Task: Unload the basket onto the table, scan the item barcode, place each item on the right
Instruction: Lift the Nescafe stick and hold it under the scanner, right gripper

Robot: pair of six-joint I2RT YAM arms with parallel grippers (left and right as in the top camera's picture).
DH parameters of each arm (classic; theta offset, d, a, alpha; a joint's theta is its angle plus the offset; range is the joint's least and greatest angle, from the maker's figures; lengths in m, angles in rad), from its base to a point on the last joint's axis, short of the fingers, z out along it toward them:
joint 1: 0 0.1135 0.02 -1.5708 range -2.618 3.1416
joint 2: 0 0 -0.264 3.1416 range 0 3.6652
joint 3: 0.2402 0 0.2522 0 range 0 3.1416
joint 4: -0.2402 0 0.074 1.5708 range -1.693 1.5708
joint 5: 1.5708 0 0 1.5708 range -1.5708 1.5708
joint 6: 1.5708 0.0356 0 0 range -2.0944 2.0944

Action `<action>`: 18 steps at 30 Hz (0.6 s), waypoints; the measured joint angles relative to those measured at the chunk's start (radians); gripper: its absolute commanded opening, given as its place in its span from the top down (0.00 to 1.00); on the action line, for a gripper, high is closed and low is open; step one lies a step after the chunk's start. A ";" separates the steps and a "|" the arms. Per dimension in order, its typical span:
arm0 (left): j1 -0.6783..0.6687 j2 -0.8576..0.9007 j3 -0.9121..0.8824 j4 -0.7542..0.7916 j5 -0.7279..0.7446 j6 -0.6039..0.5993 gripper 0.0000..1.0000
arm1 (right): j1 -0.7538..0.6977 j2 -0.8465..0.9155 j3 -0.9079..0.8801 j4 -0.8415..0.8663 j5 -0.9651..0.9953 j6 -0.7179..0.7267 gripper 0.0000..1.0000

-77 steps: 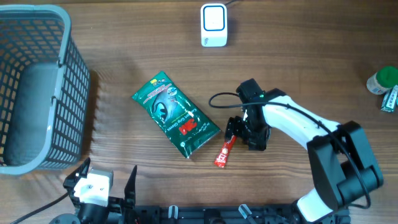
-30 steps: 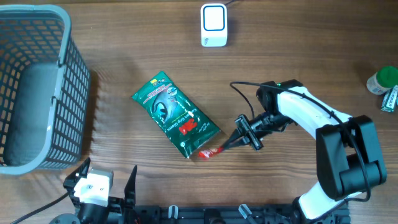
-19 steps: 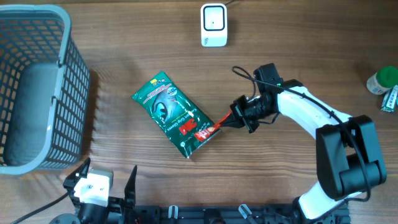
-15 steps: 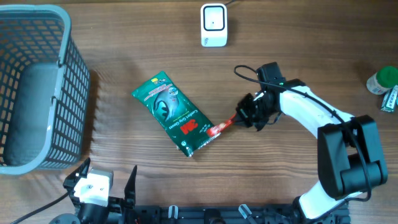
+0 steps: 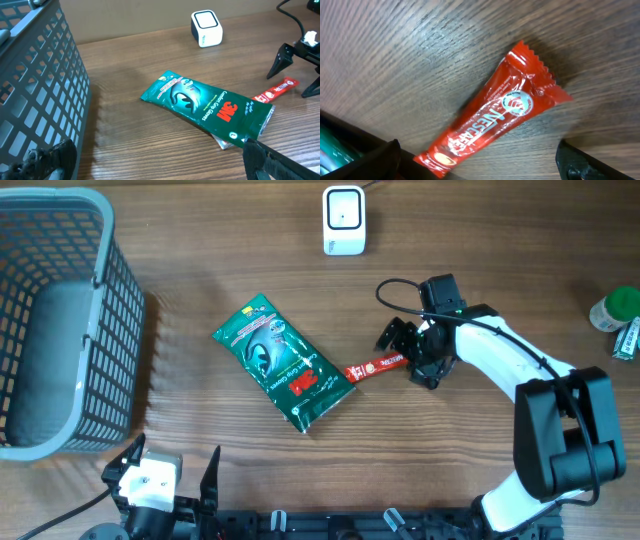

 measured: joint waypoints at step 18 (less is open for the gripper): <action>0.000 0.000 0.000 0.000 0.000 0.000 0.00 | 0.100 0.016 0.379 -0.470 0.095 0.190 0.27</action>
